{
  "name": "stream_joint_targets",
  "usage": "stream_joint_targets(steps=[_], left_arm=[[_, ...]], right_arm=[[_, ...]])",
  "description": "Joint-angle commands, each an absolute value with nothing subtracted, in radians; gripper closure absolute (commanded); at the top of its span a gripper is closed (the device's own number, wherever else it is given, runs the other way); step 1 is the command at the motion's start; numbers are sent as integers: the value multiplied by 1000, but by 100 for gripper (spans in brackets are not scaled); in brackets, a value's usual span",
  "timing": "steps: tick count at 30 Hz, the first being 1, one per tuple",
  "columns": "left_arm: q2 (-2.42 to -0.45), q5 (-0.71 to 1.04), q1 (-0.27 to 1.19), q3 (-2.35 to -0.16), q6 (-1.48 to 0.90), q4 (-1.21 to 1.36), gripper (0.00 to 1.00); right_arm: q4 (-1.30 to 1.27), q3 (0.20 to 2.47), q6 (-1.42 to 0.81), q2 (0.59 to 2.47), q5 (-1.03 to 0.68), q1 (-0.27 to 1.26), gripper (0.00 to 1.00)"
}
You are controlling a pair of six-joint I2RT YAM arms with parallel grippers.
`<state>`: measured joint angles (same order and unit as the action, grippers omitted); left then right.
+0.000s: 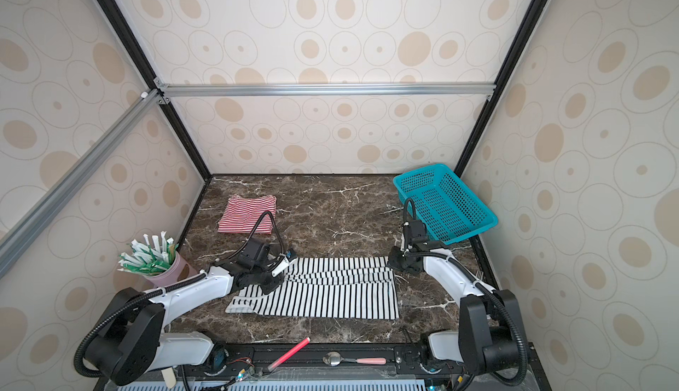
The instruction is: Fold and stack the tank tops
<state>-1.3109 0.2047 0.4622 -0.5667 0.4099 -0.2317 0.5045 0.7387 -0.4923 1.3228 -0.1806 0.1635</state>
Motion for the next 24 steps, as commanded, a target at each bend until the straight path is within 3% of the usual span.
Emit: stream_joint_targets(steps=[1, 16, 18, 20, 24], left_arm=[[-1288, 132, 465, -566, 402, -237, 93], [-1288, 141, 465, -563, 452, -303, 85], [-1288, 143, 465, -563, 458, -310, 85], [-1280, 148, 466, -565, 468, -327, 86], [-1233, 144, 465, -589, 485, -369, 86]], right_arm=[[509, 715, -501, 1300, -163, 169, 100], [498, 693, -507, 1377, -139, 168, 100], [514, 693, -509, 1369, -140, 168, 93], [544, 699, -513, 1341, -117, 168, 79], [577, 713, -533, 1259, -119, 170, 72]])
